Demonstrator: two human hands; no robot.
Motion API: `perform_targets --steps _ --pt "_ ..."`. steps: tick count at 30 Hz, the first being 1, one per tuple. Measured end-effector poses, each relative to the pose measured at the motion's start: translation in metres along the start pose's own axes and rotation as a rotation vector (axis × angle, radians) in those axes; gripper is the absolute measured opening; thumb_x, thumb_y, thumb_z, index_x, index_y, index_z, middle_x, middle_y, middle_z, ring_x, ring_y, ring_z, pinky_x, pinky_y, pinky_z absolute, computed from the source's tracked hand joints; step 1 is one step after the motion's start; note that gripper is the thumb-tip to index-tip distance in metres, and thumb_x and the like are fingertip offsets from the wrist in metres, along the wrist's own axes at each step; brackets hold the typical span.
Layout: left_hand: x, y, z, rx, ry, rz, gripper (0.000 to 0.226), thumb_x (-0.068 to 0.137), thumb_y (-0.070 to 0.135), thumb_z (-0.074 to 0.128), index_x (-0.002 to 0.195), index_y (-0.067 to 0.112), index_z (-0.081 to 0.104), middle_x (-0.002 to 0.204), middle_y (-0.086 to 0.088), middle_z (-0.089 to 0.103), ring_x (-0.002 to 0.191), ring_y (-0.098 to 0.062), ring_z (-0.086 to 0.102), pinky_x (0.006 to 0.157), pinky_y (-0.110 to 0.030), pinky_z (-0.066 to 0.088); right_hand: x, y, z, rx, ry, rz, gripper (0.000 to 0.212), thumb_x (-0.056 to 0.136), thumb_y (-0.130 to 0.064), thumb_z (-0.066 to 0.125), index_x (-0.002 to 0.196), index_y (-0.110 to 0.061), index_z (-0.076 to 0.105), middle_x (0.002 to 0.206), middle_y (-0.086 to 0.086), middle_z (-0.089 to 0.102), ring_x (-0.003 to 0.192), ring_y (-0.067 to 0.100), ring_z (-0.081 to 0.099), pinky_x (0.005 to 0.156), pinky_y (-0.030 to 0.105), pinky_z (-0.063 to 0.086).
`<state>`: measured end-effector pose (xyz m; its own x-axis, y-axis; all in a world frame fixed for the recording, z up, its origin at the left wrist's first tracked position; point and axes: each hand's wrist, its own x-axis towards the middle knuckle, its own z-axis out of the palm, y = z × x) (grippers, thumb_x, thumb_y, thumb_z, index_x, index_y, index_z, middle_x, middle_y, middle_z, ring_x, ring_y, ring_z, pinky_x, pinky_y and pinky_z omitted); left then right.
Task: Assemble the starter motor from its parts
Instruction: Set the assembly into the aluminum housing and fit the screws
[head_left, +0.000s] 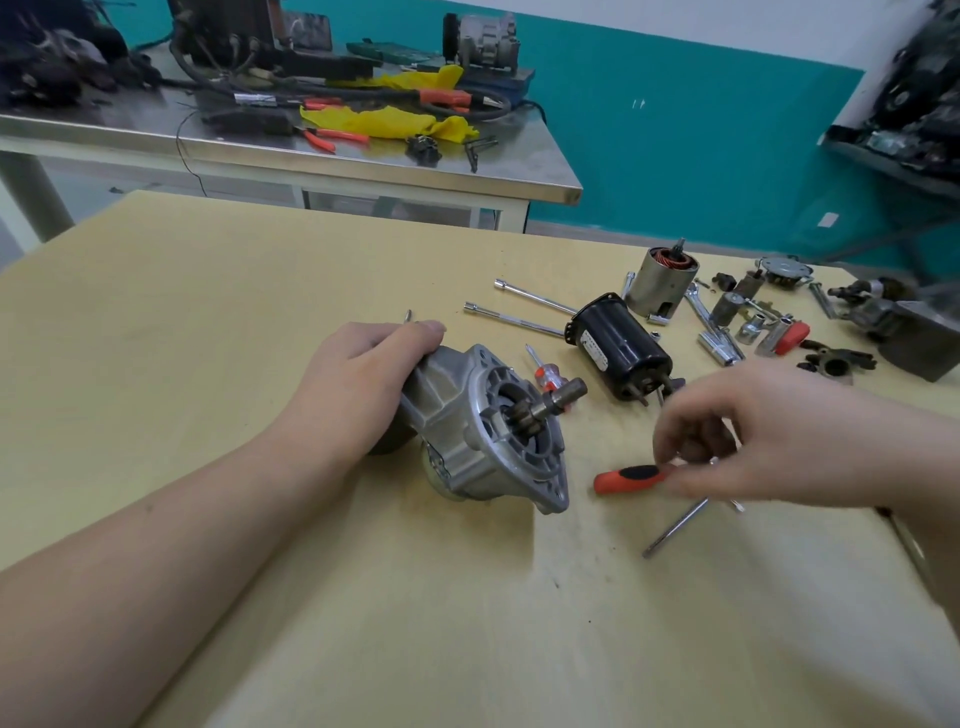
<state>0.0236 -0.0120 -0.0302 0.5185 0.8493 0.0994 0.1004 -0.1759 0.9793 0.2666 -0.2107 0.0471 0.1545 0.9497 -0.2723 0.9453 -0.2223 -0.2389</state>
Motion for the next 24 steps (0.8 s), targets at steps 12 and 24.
perform_targets --steps 12,24 --pt "0.000 -0.002 -0.001 -0.005 -0.001 -0.005 0.047 0.088 0.054 0.062 0.058 0.025 0.041 0.054 0.008 0.035 0.045 -0.014 0.032 0.040 -0.018 0.027 -0.008 -0.012 0.042 -0.260 0.114 -0.089 0.011 0.094 -0.050 0.057 0.101 -0.042 0.060 0.098 -0.023 0.061 0.097 0.000 0.059 0.079 0.029 0.055" --pt "-0.005 -0.001 -0.005 -0.013 -0.059 0.000 0.057 0.088 0.064 0.059 0.065 0.015 0.042 0.059 0.004 0.037 0.050 -0.016 0.032 0.054 -0.031 0.025 0.072 -0.087 -0.013 1.322 0.476 -0.464 0.024 0.097 0.001 0.054 0.103 -0.008 0.076 0.083 0.013 0.075 0.073 0.026 0.073 0.055 0.028 0.051"
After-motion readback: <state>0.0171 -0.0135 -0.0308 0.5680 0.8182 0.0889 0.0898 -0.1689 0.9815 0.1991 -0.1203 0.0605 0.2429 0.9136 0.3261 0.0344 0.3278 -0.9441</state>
